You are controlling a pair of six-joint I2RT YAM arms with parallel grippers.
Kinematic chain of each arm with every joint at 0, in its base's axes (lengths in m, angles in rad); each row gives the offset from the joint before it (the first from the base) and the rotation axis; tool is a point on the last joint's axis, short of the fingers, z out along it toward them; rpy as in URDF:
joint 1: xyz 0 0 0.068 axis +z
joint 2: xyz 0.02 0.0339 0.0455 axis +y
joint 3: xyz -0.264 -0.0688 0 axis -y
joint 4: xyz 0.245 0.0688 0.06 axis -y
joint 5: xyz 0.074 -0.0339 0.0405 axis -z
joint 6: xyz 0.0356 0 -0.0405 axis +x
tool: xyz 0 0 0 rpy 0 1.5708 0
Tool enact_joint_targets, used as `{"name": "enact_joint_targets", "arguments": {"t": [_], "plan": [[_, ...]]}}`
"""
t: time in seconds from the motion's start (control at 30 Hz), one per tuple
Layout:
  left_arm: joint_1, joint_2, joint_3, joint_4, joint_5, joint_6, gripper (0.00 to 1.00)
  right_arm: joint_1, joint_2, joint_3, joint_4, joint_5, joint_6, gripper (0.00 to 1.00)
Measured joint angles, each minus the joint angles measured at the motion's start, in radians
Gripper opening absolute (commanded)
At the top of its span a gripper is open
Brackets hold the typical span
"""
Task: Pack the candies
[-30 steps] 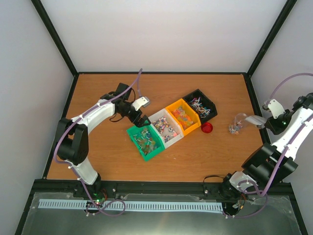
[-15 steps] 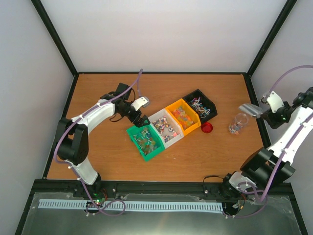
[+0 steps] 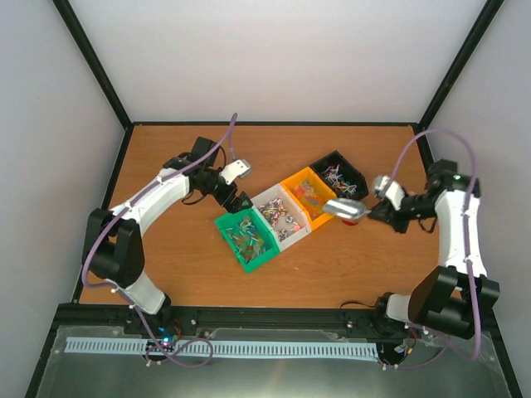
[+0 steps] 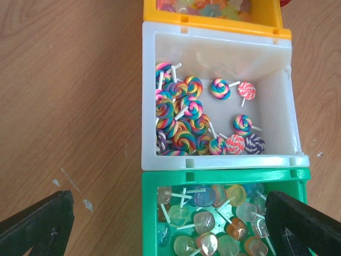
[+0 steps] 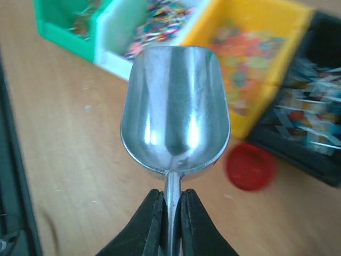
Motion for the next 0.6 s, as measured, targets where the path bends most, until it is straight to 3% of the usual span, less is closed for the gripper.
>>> {"name": "enact_joint_targets", "arguments": {"t": [0.27, 0.4, 0.6], "plan": [[0.0, -0.059, 0.014, -0.006, 0.0, -0.01, 1.0, 0.223, -0.106, -0.379, 0.196, -0.007, 0.005, 0.03], [0.0, -0.067, 0.015, -0.005, 0.0, -0.019, 1.0, 0.266, -0.1, -0.428, 0.348, -0.038, 0.111, 0.03], [0.009, -0.067, 0.015, -0.003, -0.001, -0.024, 1.0, 0.298, -0.031, -0.387, 0.657, -0.083, 0.43, 0.03]]}}
